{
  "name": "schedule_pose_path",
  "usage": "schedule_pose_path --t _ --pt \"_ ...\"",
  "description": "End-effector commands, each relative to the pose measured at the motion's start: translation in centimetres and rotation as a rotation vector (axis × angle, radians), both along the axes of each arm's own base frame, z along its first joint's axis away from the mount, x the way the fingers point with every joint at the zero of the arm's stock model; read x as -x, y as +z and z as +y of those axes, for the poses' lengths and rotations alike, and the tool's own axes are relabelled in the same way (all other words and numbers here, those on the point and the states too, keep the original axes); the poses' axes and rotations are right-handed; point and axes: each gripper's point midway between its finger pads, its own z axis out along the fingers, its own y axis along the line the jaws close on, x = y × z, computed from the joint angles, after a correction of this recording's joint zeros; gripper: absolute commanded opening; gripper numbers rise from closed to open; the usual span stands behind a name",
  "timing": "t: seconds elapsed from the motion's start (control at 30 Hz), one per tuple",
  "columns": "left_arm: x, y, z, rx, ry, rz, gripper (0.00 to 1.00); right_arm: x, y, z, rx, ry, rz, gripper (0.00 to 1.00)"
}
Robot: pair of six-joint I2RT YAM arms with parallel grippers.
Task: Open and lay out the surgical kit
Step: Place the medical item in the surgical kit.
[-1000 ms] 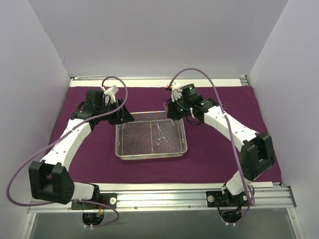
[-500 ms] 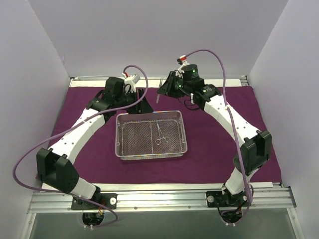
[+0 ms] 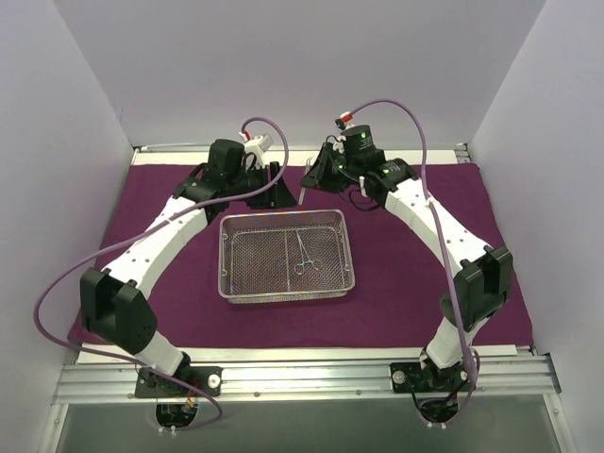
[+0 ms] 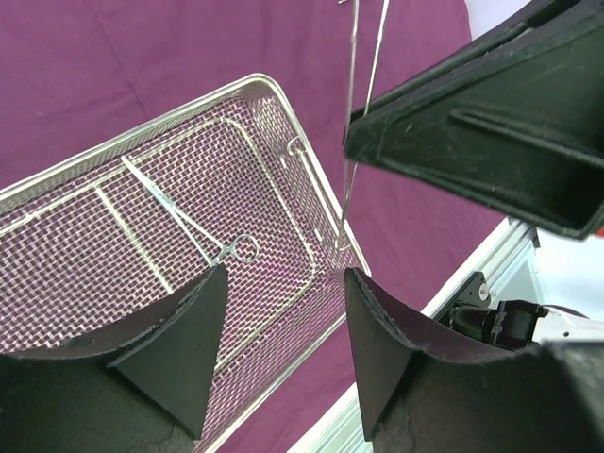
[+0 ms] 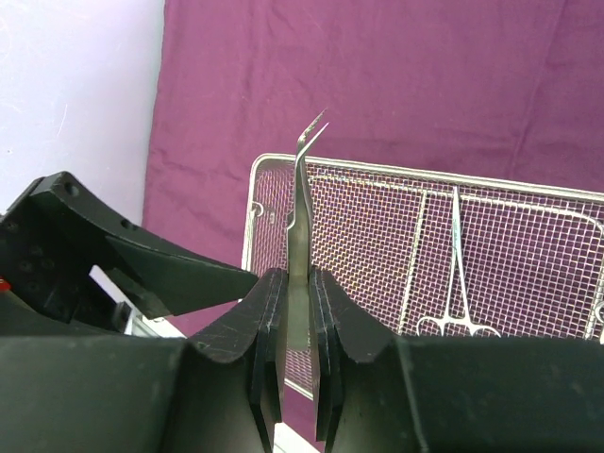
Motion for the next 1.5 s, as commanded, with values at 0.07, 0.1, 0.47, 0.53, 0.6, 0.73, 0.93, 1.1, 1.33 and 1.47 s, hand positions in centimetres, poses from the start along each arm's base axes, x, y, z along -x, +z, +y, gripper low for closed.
schedule_pose_path --t 0.07,0.1,0.47,0.53,0.6,0.73,0.93,1.1,1.33,1.47 --pt "-1.4 2.1 -1.9 0.065 -0.018 -0.052 0.6 -0.2 1.8 0.7 -0.031 0.022 -0.017 0.0" --pt "-1.4 2.0 -2.0 0.068 -0.02 -0.047 0.59 -0.3 1.9 0.8 -0.034 0.024 -0.017 0.0" --pt "-2.3 2.3 -2.9 0.09 -0.039 -0.061 0.55 -0.5 0.7 1.1 -0.021 0.037 0.018 0.0" --pt "-2.2 2.6 -3.0 0.1 -0.047 -0.07 0.55 -0.5 0.3 1.0 -0.013 0.031 0.025 0.0" --pt "-2.2 2.4 -3.0 0.103 -0.044 -0.064 0.55 -0.5 0.3 1.0 -0.013 0.031 0.027 0.0" --pt "-2.4 1.9 -3.2 0.108 -0.045 -0.053 0.54 -0.5 0.5 1.2 -0.026 0.036 0.03 0.0" --pt "-2.6 1.0 -3.4 0.101 -0.047 -0.033 0.5 -0.4 1.0 1.6 -0.058 0.041 0.026 0.0" --pt "-2.5 0.4 -3.7 0.101 -0.063 -0.017 0.32 -0.1 1.2 1.9 -0.079 0.043 0.034 0.0" --pt "-1.6 1.5 -4.2 0.161 -0.15 -0.021 0.02 0.8 2.8 2.5 -0.16 0.17 -0.006 0.26" --pt "-1.1 1.9 -3.2 0.203 -0.173 -0.015 0.02 0.9 3.5 1.2 -0.195 0.251 -0.053 0.47"
